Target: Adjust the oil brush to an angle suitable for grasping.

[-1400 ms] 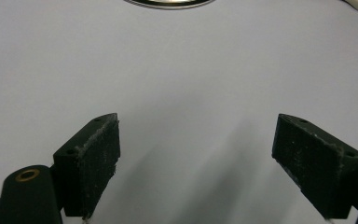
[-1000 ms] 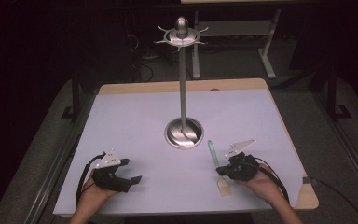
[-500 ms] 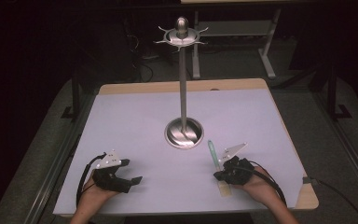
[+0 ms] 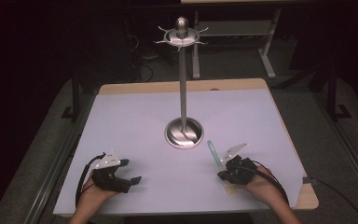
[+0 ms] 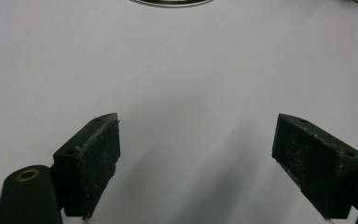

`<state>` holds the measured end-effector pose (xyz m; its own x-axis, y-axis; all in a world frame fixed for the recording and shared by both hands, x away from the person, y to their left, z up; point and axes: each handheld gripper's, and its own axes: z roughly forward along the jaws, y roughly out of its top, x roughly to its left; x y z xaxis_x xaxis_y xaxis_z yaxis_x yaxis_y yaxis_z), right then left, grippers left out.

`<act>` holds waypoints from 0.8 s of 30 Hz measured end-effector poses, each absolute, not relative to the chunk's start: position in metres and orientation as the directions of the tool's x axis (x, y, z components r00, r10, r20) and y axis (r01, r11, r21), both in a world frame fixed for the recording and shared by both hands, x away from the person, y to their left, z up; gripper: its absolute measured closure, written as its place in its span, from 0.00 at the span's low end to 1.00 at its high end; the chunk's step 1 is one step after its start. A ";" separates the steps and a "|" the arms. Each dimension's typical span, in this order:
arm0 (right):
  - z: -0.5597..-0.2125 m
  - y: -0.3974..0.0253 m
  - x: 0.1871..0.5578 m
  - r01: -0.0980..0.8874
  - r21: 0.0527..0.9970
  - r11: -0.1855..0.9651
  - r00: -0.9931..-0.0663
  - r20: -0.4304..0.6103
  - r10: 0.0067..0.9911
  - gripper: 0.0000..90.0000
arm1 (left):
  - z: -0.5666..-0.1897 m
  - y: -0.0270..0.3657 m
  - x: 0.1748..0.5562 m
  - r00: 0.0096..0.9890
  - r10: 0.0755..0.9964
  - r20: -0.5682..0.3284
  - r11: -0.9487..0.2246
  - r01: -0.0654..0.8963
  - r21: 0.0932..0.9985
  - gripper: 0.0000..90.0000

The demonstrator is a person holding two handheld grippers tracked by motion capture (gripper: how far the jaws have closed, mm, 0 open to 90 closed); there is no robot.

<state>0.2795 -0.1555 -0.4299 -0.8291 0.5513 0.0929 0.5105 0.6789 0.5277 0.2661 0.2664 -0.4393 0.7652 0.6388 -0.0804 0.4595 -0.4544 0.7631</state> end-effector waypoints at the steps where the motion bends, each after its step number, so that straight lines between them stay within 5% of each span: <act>1: -0.430 -0.156 0.280 0.514 0.527 0.677 -0.826 0.094 0.555 1.00 | -0.439 0.267 0.266 0.766 0.638 -0.079 -0.457 0.459 0.762 0.16; 24: -0.427 -0.174 0.288 0.556 0.482 0.677 -0.784 0.034 0.620 1.00 | -0.439 0.268 0.267 0.766 0.639 -0.071 -0.457 0.452 0.766 0.17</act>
<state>0.2883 -0.1745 -0.4269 -0.7841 0.6197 0.0340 0.5561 0.6772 0.4818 0.2665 0.2680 -0.4389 0.7664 0.6385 -0.0708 0.4519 -0.4574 0.7659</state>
